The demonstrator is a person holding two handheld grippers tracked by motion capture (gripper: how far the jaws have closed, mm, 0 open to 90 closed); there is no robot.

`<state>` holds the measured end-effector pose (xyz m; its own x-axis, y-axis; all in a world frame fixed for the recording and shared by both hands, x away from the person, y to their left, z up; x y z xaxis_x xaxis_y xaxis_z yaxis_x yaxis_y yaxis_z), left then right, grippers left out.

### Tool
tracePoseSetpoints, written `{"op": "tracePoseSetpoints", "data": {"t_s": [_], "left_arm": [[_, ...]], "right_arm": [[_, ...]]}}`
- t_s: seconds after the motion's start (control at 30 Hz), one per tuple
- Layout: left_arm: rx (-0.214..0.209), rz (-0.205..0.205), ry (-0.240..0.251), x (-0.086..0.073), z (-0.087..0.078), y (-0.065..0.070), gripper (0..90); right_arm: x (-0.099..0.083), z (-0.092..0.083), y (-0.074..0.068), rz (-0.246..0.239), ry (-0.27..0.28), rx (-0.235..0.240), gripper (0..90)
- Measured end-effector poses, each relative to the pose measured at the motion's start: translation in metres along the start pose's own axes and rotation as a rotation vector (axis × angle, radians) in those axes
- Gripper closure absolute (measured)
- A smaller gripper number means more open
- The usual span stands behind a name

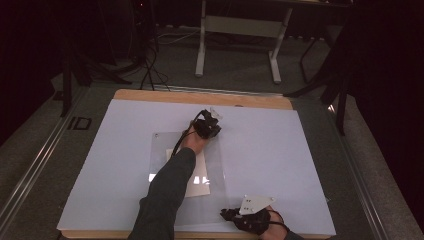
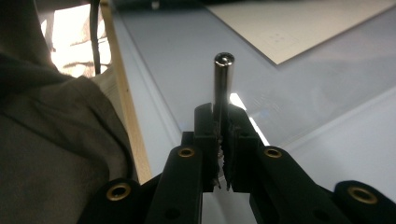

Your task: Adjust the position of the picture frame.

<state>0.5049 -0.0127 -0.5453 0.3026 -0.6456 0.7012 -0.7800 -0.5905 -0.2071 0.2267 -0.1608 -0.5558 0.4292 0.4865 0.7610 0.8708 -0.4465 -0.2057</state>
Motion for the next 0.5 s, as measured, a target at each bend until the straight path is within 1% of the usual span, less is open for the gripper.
{"op": "tracePoseSetpoints", "data": {"t_s": [0.03,0.07,0.13,0.17,0.23,0.27,0.3,0.33,0.37,0.4,0.47,0.5], "left_arm": [[0.001,-0.006,0.002,0.000,-0.002,-0.002,84.4],[0.010,-0.008,-0.003,0.001,-0.004,-0.004,84.4],[0.024,-0.018,-0.014,-0.001,-0.010,-0.011,84.1],[0.030,-0.023,-0.016,-0.003,-0.014,-0.015,84.1],[0.043,-0.042,-0.022,-0.008,-0.021,-0.023,84.1],[0.045,-0.050,-0.019,-0.010,-0.024,-0.026,84.1],[0.053,-0.059,-0.020,-0.013,-0.029,-0.030,84.1],[0.062,-0.074,-0.017,-0.016,-0.034,-0.035,84.1],[0.072,-0.079,-0.021,-0.019,-0.041,-0.040,84.1],[0.077,-0.088,-0.019,-0.022,-0.047,-0.045,84.1],[0.075,-0.104,-0.022,-0.028,-0.059,-0.053,84.3],[0.073,-0.111,-0.033,-0.033,-0.067,-0.058,84.3]], "right_arm": [[0.002,-0.003,0.002,0.024,0.017,-0.003,84.2],[0.002,-0.003,0.002,0.024,0.017,-0.003,84.2],[0.006,-0.009,0.007,0.055,0.033,-0.018,83.6],[0.006,-0.009,0.007,0.055,0.033,-0.018,83.6],[0.008,-0.012,0.012,0.072,0.046,-0.031,83.2],[0.010,-0.016,0.017,0.083,0.060,-0.040,82.9],[0.010,-0.016,0.017,0.083,0.060,-0.040,82.9],[0.012,-0.018,0.020,0.089,0.068,-0.050,82.6],[0.016,-0.023,0.028,0.112,0.086,-0.074,82.1],[0.016,-0.023,0.028,0.112,0.086,-0.074,82.1],[0.022,-0.029,0.039,0.141,0.127,-0.092,81.2],[0.022,-0.029,0.039,0.141,0.127,-0.092,81.2]]}}
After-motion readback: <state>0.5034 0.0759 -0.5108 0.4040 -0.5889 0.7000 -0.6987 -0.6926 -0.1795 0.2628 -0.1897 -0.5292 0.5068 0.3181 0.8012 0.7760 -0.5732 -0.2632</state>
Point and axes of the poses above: each handheld gripper's, and its own axes: z roughly forward along the jaws, x roughly out of its top, y roughly to its right, the point moved 4 cm from there along z, roughly forward along the jaws, and after that the axes turned 11 degrees about z, right-handed, at the moved point
